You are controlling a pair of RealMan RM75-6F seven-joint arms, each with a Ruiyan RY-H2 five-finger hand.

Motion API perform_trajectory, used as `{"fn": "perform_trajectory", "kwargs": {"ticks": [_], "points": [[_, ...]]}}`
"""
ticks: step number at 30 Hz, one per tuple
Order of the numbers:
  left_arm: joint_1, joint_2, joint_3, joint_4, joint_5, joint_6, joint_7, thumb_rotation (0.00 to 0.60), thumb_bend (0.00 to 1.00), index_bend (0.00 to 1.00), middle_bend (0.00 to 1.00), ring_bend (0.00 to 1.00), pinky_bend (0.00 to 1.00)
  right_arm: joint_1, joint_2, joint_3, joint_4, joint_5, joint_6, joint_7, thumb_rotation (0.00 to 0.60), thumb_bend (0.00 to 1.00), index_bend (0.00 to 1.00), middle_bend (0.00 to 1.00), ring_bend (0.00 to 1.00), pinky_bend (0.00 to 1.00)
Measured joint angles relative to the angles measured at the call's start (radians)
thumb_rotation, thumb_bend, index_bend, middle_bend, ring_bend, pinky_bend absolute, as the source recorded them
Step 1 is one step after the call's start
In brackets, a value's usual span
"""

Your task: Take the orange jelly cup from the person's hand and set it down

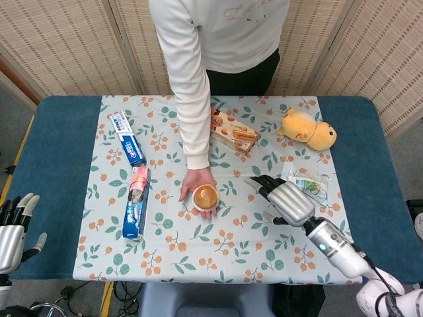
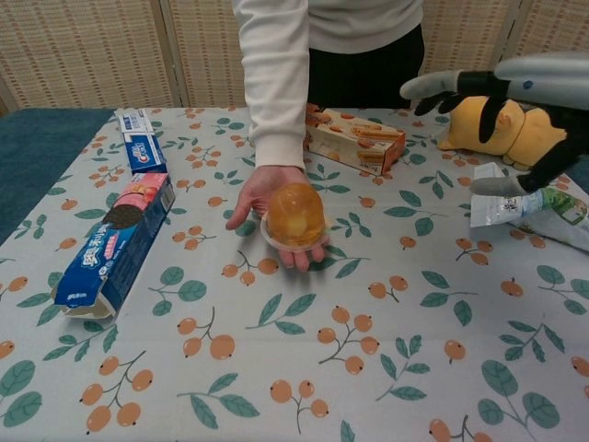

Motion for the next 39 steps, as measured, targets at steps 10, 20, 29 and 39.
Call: {"fn": "perform_trajectory", "kwargs": {"ticks": [10,20,29,39], "points": [[0.015,0.006,0.003,-0.008,-0.006,0.012,0.003,0.600,0.32,0.01,0.00,0.02,0.00,0.164,-0.188,0.049,0.116,0.112,-0.120,-0.066,0.600,0.26,0.02,0.13,0.12,0.33],[0.026,0.007,0.007,-0.001,-0.008,0.018,-0.003,0.600,0.32,0.01,0.00,0.02,0.00,0.267,-0.332,0.059,0.249,0.203,-0.180,-0.118,0.600,0.26,0.02,0.13,0.12,0.33],[0.041,0.004,0.009,0.017,-0.013,0.026,-0.021,0.600,0.32,0.01,0.00,0.02,0.00,0.322,-0.430,0.048,0.346,0.245,-0.194,-0.148,0.600,0.26,0.02,0.16,0.12,0.33],[0.054,-0.004,0.011,0.044,-0.018,0.031,-0.050,0.600,0.32,0.01,0.00,0.02,0.00,0.358,-0.502,0.042,0.431,0.267,-0.185,-0.163,0.600,0.38,0.24,0.27,0.22,0.44]]}}
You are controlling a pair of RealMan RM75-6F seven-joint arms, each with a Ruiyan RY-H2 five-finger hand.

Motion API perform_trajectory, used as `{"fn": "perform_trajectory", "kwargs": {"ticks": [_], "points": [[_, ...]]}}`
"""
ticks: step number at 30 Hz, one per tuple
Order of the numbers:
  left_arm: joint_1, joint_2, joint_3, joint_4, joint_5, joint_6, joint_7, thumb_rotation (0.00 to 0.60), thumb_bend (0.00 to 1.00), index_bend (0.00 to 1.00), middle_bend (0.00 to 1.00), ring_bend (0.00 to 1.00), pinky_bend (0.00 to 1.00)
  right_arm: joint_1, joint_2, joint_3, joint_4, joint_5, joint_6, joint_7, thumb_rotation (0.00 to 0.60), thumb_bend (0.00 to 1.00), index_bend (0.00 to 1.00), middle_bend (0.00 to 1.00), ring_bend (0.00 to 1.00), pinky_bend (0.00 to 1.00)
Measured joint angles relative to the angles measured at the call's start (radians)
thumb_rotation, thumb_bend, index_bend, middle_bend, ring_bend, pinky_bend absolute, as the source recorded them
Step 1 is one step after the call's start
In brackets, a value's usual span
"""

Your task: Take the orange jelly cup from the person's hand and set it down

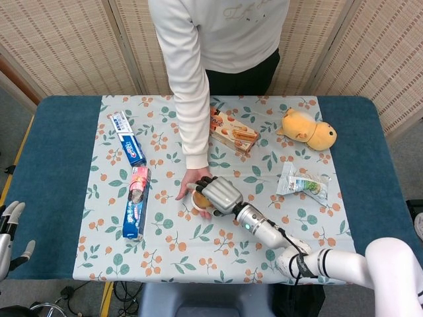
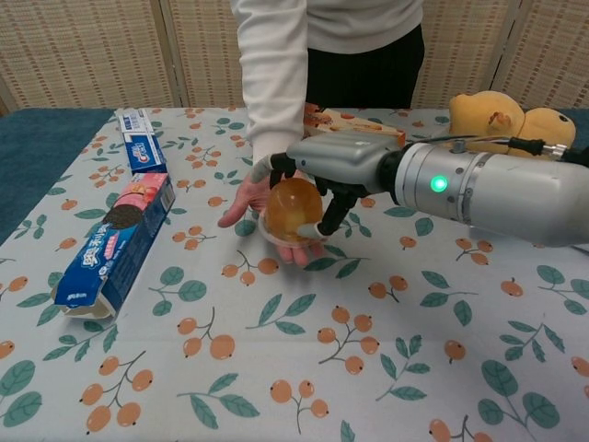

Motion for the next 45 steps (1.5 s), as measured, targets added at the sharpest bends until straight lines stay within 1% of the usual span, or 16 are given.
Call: {"fn": "perform_trajectory", "kwargs": {"ticks": [2,5,7,10,14,17,23,27,31,36,38,41,42,45], "points": [[0.003,-0.002,0.001,0.006,-0.001,0.001,-0.005,0.600,0.32,0.03,0.00,0.02,0.00,0.005,-0.013,0.000,0.017,0.001,0.004,0.000,0.600,0.42,0.29,0.29,0.24,0.47],[0.005,-0.001,0.002,0.009,-0.001,-0.002,-0.009,0.600,0.32,0.05,0.00,0.01,0.00,0.015,-0.032,0.000,0.042,0.014,0.005,-0.002,0.600,0.50,0.38,0.31,0.27,0.52],[0.005,0.001,0.002,0.010,0.003,0.000,-0.012,0.600,0.32,0.05,0.00,0.01,0.00,0.024,-0.042,0.002,0.056,0.028,0.000,-0.005,0.600,0.56,0.45,0.35,0.30,0.58],[0.007,0.002,0.001,0.012,0.006,0.006,-0.018,0.600,0.32,0.05,0.00,0.01,0.00,0.029,-0.045,0.003,0.060,0.028,0.008,-0.008,0.600,0.60,0.52,0.39,0.36,0.66],[0.008,0.001,-0.002,0.018,0.003,0.003,-0.025,0.600,0.32,0.05,0.00,0.01,0.00,0.017,-0.018,0.004,0.031,0.012,0.041,0.011,0.600,0.61,0.53,0.40,0.38,0.68],[0.004,-0.001,-0.005,0.022,0.003,-0.002,-0.028,0.600,0.32,0.05,0.00,0.01,0.00,-0.001,0.026,0.003,-0.010,-0.005,0.073,0.028,0.600,0.61,0.53,0.40,0.38,0.68],[-0.005,0.000,-0.008,0.021,0.009,-0.010,-0.024,0.600,0.32,0.05,0.00,0.01,0.00,-0.063,0.148,-0.009,-0.094,-0.038,0.154,0.061,0.600,0.61,0.53,0.41,0.39,0.69],[-0.013,-0.002,-0.012,0.015,0.015,-0.016,-0.018,0.600,0.32,0.05,0.00,0.01,0.00,-0.121,0.228,-0.037,-0.121,-0.044,0.193,0.072,0.600,0.61,0.53,0.41,0.39,0.69],[-0.019,-0.006,-0.012,0.011,0.020,-0.022,-0.009,0.600,0.32,0.05,0.00,0.01,0.00,-0.150,0.248,-0.069,-0.098,-0.026,0.190,0.071,0.600,0.60,0.53,0.41,0.39,0.69],[-0.024,-0.005,-0.012,0.001,0.026,-0.023,0.001,0.600,0.32,0.05,0.00,0.01,0.00,-0.162,0.221,-0.094,-0.029,-0.004,0.154,0.085,0.600,0.59,0.53,0.38,0.39,0.69],[-0.023,-0.003,-0.012,-0.003,0.026,-0.022,0.004,0.600,0.32,0.05,0.00,0.01,0.00,-0.163,0.206,-0.099,-0.004,0.002,0.140,0.092,0.600,0.59,0.51,0.36,0.38,0.68],[-0.022,-0.001,-0.012,-0.004,0.023,-0.022,0.005,0.600,0.32,0.05,0.00,0.01,0.00,-0.163,0.184,-0.107,0.028,0.013,0.112,0.101,0.600,0.58,0.38,0.31,0.31,0.61],[-0.021,0.000,-0.012,-0.004,0.022,-0.022,0.006,0.600,0.32,0.05,0.00,0.01,0.00,-0.163,0.179,-0.109,0.035,0.017,0.102,0.106,0.600,0.57,0.32,0.28,0.27,0.56],[-0.020,0.000,-0.012,-0.004,0.020,-0.021,0.006,0.600,0.32,0.05,0.00,0.01,0.00,-0.162,0.174,-0.111,0.040,0.027,0.081,0.117,0.600,0.57,0.22,0.20,0.20,0.48]]}}
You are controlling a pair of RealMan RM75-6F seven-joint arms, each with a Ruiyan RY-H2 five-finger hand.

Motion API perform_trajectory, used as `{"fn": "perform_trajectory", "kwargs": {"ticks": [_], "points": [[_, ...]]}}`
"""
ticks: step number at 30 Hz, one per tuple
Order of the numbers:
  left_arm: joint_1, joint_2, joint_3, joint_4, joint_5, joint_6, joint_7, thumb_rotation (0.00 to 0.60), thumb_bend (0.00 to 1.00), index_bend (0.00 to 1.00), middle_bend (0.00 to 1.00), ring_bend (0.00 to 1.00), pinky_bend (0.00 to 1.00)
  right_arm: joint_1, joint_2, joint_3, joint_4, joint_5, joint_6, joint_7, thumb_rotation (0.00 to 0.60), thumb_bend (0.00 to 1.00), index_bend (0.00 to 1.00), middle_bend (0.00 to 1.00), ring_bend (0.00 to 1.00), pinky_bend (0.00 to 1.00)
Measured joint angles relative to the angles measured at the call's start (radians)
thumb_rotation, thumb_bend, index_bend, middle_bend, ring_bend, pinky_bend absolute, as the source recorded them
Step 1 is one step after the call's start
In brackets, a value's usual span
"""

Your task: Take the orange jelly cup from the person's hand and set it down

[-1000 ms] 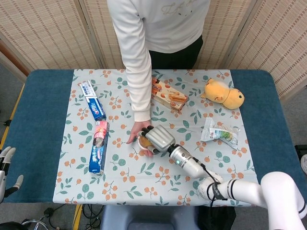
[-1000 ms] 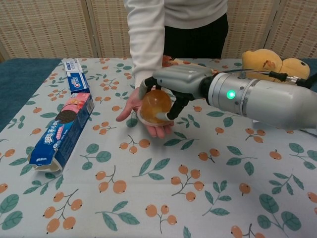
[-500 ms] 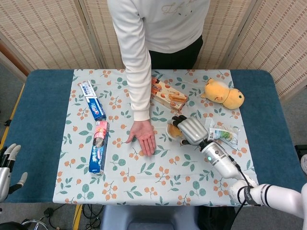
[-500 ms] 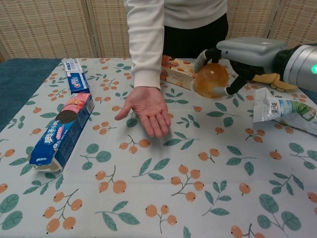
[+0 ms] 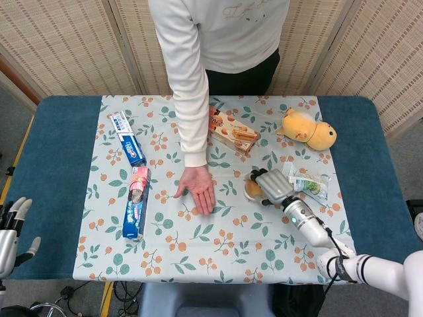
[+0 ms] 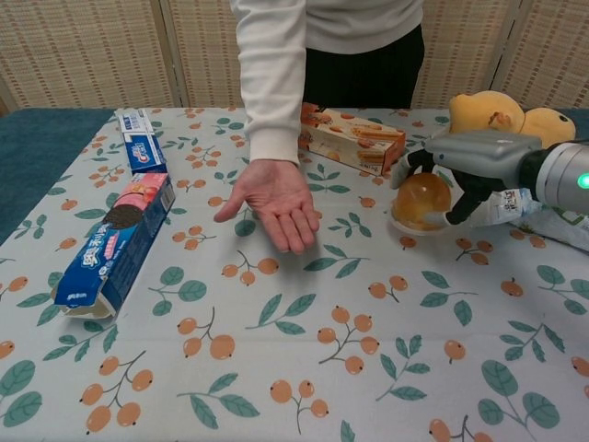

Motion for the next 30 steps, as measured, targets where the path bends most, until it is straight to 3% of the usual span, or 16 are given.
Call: {"fn": "perform_trajectory", "kwargs": {"ticks": [4,9,17,21,30], "points": [[-0.001,-0.002,0.000,0.000,-0.001,-0.003,0.001,0.600,0.32,0.05,0.00,0.01,0.00,-0.003,0.009,-0.001,-0.010,0.003,-0.003,0.002,0.600,0.57,0.08,0.13,0.12,0.38],[-0.008,-0.003,-0.002,0.000,-0.002,-0.010,0.004,0.600,0.32,0.05,0.00,0.01,0.00,-0.020,0.037,0.000,-0.039,-0.010,0.030,0.011,0.600,0.57,0.05,0.08,0.04,0.27],[-0.016,-0.002,-0.007,0.003,0.001,-0.014,0.003,0.600,0.32,0.05,0.00,0.01,0.00,-0.106,0.111,-0.003,-0.115,-0.047,0.201,0.010,0.600,0.57,0.08,0.19,0.10,0.27],[-0.022,-0.005,-0.011,0.003,-0.004,-0.020,0.006,0.600,0.32,0.05,0.00,0.01,0.00,-0.200,0.174,-0.022,-0.167,-0.075,0.341,0.001,0.600,0.57,0.13,0.25,0.15,0.31],[-0.039,-0.009,-0.015,-0.013,-0.003,-0.037,0.030,0.600,0.32,0.05,0.00,0.01,0.00,-0.423,0.328,-0.086,-0.280,-0.129,0.585,0.024,0.600,0.57,0.15,0.26,0.18,0.33]]}}
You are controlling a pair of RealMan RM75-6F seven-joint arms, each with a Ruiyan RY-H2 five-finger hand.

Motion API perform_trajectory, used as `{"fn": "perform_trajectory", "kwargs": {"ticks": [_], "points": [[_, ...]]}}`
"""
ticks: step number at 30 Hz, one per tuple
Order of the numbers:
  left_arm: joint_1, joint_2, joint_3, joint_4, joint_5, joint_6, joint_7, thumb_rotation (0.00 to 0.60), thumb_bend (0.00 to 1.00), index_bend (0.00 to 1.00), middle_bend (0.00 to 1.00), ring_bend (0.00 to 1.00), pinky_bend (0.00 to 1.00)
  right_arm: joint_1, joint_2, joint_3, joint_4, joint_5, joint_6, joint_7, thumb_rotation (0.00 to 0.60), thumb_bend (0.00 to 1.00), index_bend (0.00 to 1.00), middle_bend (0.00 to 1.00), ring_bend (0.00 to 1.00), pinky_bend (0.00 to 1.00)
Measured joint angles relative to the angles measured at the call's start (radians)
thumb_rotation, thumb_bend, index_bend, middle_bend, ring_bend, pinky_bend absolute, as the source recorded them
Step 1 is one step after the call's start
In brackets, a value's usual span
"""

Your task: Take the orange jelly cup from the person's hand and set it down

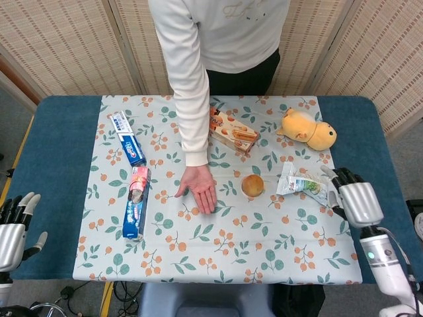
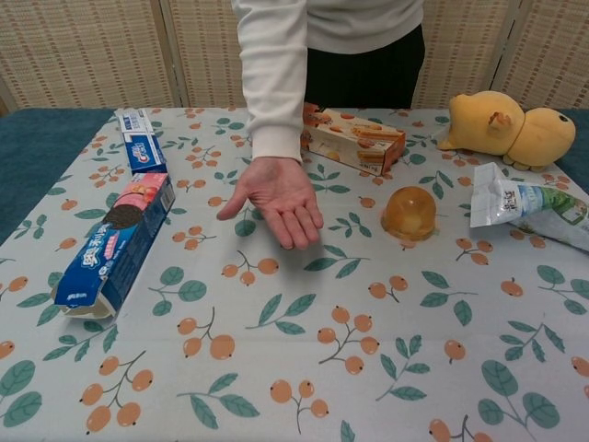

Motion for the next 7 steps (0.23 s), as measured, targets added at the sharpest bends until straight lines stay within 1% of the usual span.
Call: {"fn": "perform_trajectory", "kwargs": {"ticks": [3,7], "points": [[-0.004,0.001,-0.002,-0.011,0.000,-0.001,0.011,0.600,0.32,0.05,0.00,0.01,0.00,-0.061,0.036,-0.021,-0.023,-0.020,0.061,0.013,0.600,0.57,0.16,0.27,0.18,0.33],[-0.013,0.001,-0.009,-0.022,-0.004,-0.006,0.022,0.600,0.32,0.05,0.00,0.01,0.00,-0.130,0.060,-0.041,-0.037,-0.038,0.123,0.024,0.600,0.57,0.17,0.27,0.18,0.33]]}}
